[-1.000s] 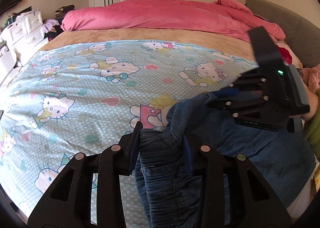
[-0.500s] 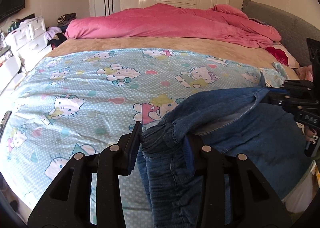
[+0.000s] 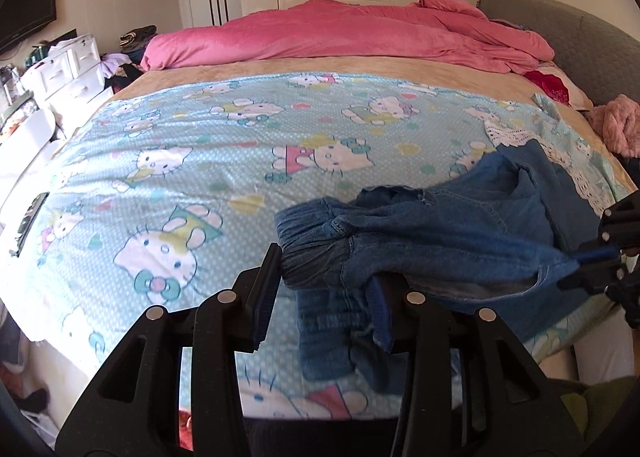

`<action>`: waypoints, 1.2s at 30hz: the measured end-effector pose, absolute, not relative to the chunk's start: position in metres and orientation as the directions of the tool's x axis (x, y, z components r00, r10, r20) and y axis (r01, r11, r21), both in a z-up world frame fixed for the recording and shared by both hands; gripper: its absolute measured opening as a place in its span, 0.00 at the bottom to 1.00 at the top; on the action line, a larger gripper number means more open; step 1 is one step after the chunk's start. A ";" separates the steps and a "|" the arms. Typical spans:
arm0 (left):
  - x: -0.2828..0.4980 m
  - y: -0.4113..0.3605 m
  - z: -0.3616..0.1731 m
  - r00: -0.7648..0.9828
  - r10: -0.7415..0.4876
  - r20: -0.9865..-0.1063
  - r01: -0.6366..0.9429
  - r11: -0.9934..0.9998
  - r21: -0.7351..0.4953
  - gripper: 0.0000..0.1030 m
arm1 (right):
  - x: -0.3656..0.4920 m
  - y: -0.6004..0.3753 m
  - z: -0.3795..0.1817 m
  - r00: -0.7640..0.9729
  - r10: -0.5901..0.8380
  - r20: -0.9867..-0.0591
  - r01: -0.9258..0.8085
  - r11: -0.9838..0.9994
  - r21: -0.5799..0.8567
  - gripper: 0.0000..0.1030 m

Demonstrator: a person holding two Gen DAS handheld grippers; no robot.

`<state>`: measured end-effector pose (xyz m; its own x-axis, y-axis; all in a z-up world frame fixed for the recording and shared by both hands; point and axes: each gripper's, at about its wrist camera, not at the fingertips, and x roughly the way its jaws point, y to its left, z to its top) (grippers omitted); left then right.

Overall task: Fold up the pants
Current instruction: 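Lower the waistband onto the pants and open the left tool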

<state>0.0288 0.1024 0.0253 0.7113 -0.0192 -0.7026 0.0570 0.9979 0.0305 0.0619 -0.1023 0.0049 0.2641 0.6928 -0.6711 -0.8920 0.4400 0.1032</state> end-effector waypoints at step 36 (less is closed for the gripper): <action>0.015 0.063 -0.016 0.595 -0.086 -0.799 0.102 0.994 -0.031 0.35 | 0.068 -0.110 -0.061 0.219 0.552 -0.804 -0.773 0.601 0.202 0.31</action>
<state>0.0150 0.0626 -0.0157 0.5947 -0.0862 -0.7993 0.1023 0.9943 -0.0312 0.0676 -0.1103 -0.0610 0.2194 0.5524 -0.8042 -0.7733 0.6011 0.2019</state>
